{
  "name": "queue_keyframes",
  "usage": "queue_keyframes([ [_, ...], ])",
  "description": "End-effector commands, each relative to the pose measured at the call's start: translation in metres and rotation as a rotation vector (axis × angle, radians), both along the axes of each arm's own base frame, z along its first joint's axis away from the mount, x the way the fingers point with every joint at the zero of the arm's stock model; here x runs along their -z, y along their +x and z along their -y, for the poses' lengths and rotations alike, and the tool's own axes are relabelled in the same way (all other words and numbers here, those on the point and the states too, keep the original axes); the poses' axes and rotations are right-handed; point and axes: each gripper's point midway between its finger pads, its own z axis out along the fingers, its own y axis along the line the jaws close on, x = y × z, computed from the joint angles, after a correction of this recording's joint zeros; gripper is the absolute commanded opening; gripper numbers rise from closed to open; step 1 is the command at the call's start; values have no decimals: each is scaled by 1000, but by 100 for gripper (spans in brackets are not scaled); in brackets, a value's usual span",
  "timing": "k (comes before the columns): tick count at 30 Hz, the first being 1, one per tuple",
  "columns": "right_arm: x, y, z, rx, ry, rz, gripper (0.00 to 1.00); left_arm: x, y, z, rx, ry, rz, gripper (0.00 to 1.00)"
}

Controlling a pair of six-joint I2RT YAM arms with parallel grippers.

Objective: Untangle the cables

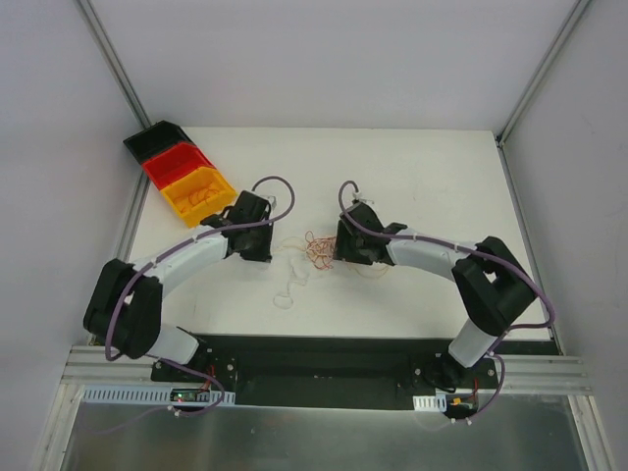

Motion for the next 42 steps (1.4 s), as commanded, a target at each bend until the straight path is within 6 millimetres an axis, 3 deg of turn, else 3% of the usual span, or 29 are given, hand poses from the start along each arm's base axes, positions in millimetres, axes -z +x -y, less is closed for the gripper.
queue_keyframes([
  [1, -3, 23, 53, 248, -161, 8, 56, -84, 15, -22, -49, 22, 267, 0],
  [6, 9, 29, 100, 437, -156, -110, 54, -219, 0, -37, -19, -94, 644, 0],
  [10, 9, 29, 138, 571, -144, -166, 54, -325, -24, -64, -69, -151, 919, 0],
  [12, 11, 26, 157, 638, -106, -202, 54, -363, -36, -73, -80, -167, 992, 0],
  [17, 3, 35, 195, 686, -69, -204, 53, -434, -48, -74, -72, -234, 1090, 0],
  [20, -25, 53, 200, 550, -116, -107, 56, -459, -49, -61, -40, -306, 1103, 0],
  [24, -69, 53, 191, 300, -179, 53, 62, -474, -43, -42, -9, -392, 1075, 0],
  [26, -96, 48, 169, 130, -124, 153, 66, -481, -41, -34, 11, -424, 1066, 0],
  [28, -132, 32, 114, -163, -4, 316, 73, -484, -38, -23, 44, -457, 1045, 0],
  [29, -153, 26, 97, -242, 30, 400, 77, -488, -40, -19, 60, -477, 1041, 0],
  [30, -173, 7, 63, -381, 87, 472, 80, -490, -40, -15, 73, -493, 1036, 0],
  [33, -237, -30, -12, -606, 294, 689, 84, -496, -42, -10, 91, -521, 1031, 0],
  [36, -287, -42, -67, -668, 467, 808, 84, -499, -46, -11, 94, -530, 1039, 0],
  [38, -304, -42, -99, -669, 489, 827, 84, -502, -51, -14, 92, -536, 1050, 0],
  [42, -321, -16, -133, -537, 440, 857, 82, -507, -58, -18, 92, -544, 1068, 0],
])
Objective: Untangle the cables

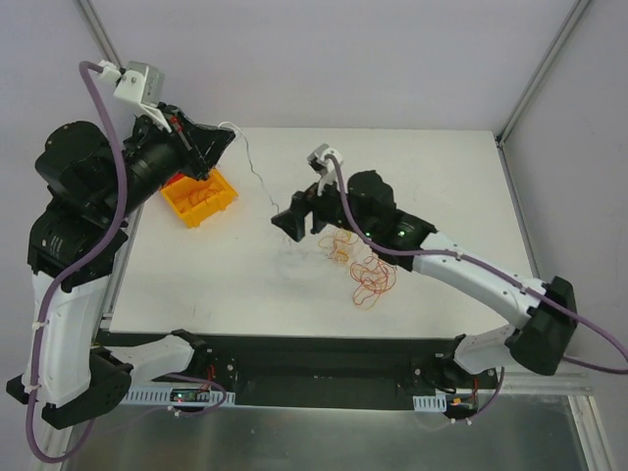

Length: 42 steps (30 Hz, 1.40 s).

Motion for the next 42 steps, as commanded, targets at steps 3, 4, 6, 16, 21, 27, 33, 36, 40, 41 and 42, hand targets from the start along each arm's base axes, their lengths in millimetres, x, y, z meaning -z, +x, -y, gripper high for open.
queue_keyframes([
  [3, -48, 46, -47, 205, 112, 56, 69, -35, -31, -4, 59, -69, 87, 0],
  [4, -42, 47, -55, 187, 108, 50, 63, -37, -32, -3, 66, -71, 91, 0],
  [6, -12, 54, -64, 218, 83, 6, 49, -46, -36, -4, 71, -81, 112, 0],
  [16, 209, 83, 50, 664, -226, -354, 25, -140, -62, -53, -108, -186, 364, 0],
  [21, 220, 100, 130, 838, -279, -435, 31, -138, -52, -72, -227, -171, 373, 0],
  [27, 226, 105, 186, 982, -286, -548, 35, -124, -41, -85, -316, -150, 340, 0],
  [33, 224, 117, 251, 1162, -301, -622, 47, -142, -62, -125, -467, -150, 420, 0],
  [36, 232, 124, 272, 1195, -289, -704, 55, -144, -70, -141, -530, -143, 437, 0],
  [40, 236, 129, 288, 1219, -295, -751, 70, -137, -71, -151, -575, -141, 420, 0],
  [41, 234, 131, 290, 1221, -304, -744, 70, -133, -69, -148, -568, -138, 409, 0],
  [42, 231, 134, 291, 1220, -308, -730, 70, -125, -63, -142, -551, -130, 387, 0],
])
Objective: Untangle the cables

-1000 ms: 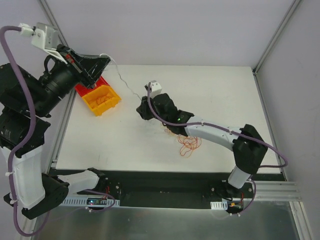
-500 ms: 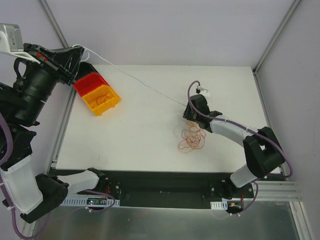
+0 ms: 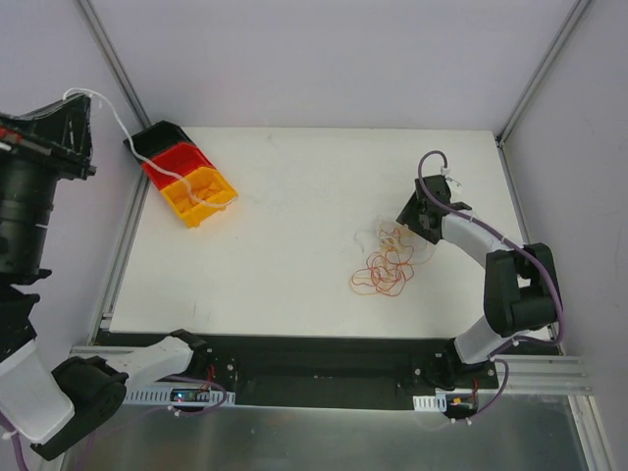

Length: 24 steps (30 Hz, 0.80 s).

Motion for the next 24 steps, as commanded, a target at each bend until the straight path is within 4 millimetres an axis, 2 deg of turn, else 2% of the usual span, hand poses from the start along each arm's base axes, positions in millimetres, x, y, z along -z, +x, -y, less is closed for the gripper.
queue_keyframes([
  [1, -16, 5, -3, -40, -9, -7, 70, -6, -6, -9, -28, -38, 42, 0],
  [4, -34, 10, -14, -148, -13, 50, 70, 28, 18, 19, 55, -28, -61, 0],
  [6, -46, 7, -31, -255, 0, 80, 70, 53, 34, 36, 99, 1, -127, 0],
  [9, -64, -9, -75, -458, 54, 141, 72, 86, 53, 54, 134, 33, -219, 0],
  [12, -73, -33, -117, -623, 108, 168, 72, 98, 61, 60, 142, 46, -254, 0],
  [14, -72, -47, -132, -679, 119, 174, 72, 95, 63, 62, 145, 50, -254, 0],
  [16, -65, -57, -138, -697, 131, 166, 72, 89, 62, 61, 146, 56, -244, 0],
  [19, -55, -63, -133, -667, 140, 176, 72, 91, 65, 63, 147, 77, -253, 0],
  [21, -48, -65, -124, -633, 128, 181, 73, 103, 70, 63, 132, 90, -283, 0],
  [24, -39, -66, -118, -595, 159, 186, 73, 134, 81, 63, 104, 112, -356, 0],
])
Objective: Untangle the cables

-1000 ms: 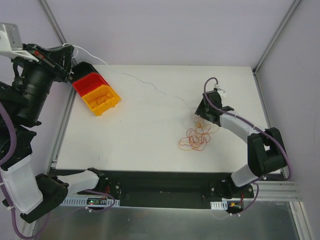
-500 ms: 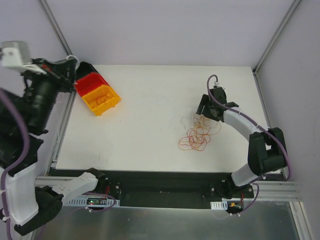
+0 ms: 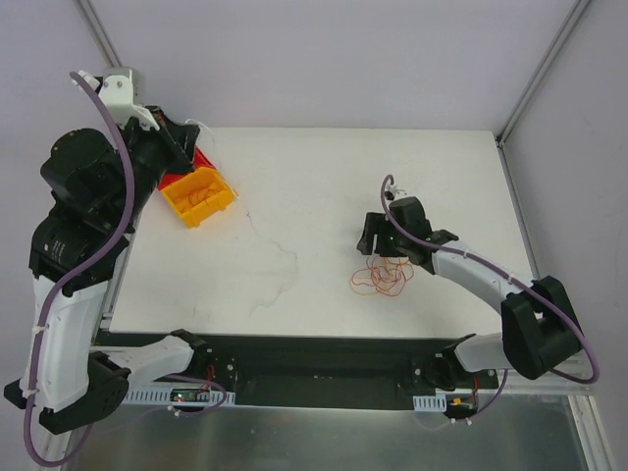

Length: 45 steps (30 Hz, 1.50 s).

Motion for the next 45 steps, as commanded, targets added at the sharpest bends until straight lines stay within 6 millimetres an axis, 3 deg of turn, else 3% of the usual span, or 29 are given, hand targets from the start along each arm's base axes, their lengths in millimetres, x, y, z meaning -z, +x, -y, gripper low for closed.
queue_keyframes([
  [1, -5, 6, 6, 52, 79, 51, 73, 22, 2, -4, -28, 17, -29, 0],
  [6, -6, 11, 14, 88, 148, 82, 73, 68, 11, -3, -44, 72, -123, 0],
  [8, -6, 12, 15, 90, 154, 87, 73, 90, 14, 7, -7, 87, -177, 0],
  [12, -7, 11, 15, 90, 170, 96, 73, 174, 19, 45, 141, 95, -414, 0],
  [16, -7, 11, 16, 90, 192, 102, 73, 281, 4, 77, 292, 112, -734, 0],
  [18, -8, 10, 17, 91, 200, 112, 73, 325, -4, 86, 325, 102, -867, 0],
  [22, -9, 9, 16, 84, 209, 119, 73, 384, -14, 112, 394, 71, -1012, 0],
  [25, -8, 9, 16, 82, 208, 122, 73, 413, -14, 131, 416, 106, -1063, 0],
  [31, -12, 7, 17, 78, 225, 151, 73, 464, -2, 142, 358, 245, -1149, 0],
  [37, -12, 7, 16, 73, 230, 151, 73, 482, 12, 130, 239, 366, -1115, 1],
  [39, -14, 8, 15, 71, 233, 155, 73, 484, 14, 127, 221, 385, -1109, 7],
  [41, -12, 7, 15, 68, 232, 152, 73, 484, 14, 126, 219, 393, -1104, 21],
  [45, -13, 7, 14, 62, 236, 151, 73, 482, 14, 124, 209, 404, -1086, 37],
])
